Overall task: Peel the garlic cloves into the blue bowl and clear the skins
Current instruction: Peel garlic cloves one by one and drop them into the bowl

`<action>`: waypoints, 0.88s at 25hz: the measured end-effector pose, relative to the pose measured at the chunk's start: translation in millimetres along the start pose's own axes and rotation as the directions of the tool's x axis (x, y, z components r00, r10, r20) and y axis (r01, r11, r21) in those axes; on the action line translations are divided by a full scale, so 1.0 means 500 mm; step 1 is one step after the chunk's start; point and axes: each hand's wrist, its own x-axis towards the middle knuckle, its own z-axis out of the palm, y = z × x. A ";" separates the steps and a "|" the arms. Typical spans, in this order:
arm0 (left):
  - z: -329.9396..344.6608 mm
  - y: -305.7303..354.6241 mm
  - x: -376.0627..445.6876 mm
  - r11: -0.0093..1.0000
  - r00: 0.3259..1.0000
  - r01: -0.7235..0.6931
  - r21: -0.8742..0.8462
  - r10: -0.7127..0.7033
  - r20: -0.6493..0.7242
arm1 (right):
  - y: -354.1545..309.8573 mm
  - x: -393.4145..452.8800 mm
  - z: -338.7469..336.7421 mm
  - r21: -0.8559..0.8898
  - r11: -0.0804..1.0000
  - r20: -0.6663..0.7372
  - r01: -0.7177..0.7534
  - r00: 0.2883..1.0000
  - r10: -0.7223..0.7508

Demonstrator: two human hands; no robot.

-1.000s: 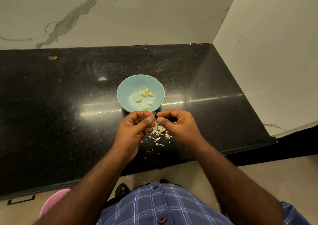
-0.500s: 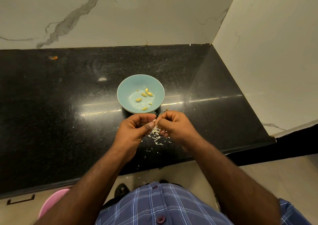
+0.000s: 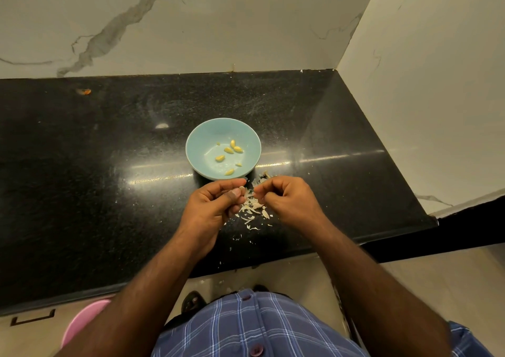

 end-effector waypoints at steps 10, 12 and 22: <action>0.001 0.006 -0.008 0.972 0.990 -0.144 0.185 0.143 0.017 | -0.024 -0.005 0.015 -0.046 0.969 -0.065 0.243 0.967 -0.246; 0.001 0.008 -0.012 0.969 0.988 -0.156 0.192 0.152 0.034 | -0.026 -0.005 0.015 0.002 0.974 -0.081 0.227 0.971 -0.226; 0.000 0.001 -0.007 0.923 0.969 -0.240 0.300 0.245 0.022 | -0.025 -0.011 0.020 -0.013 0.971 -0.051 0.237 0.970 -0.237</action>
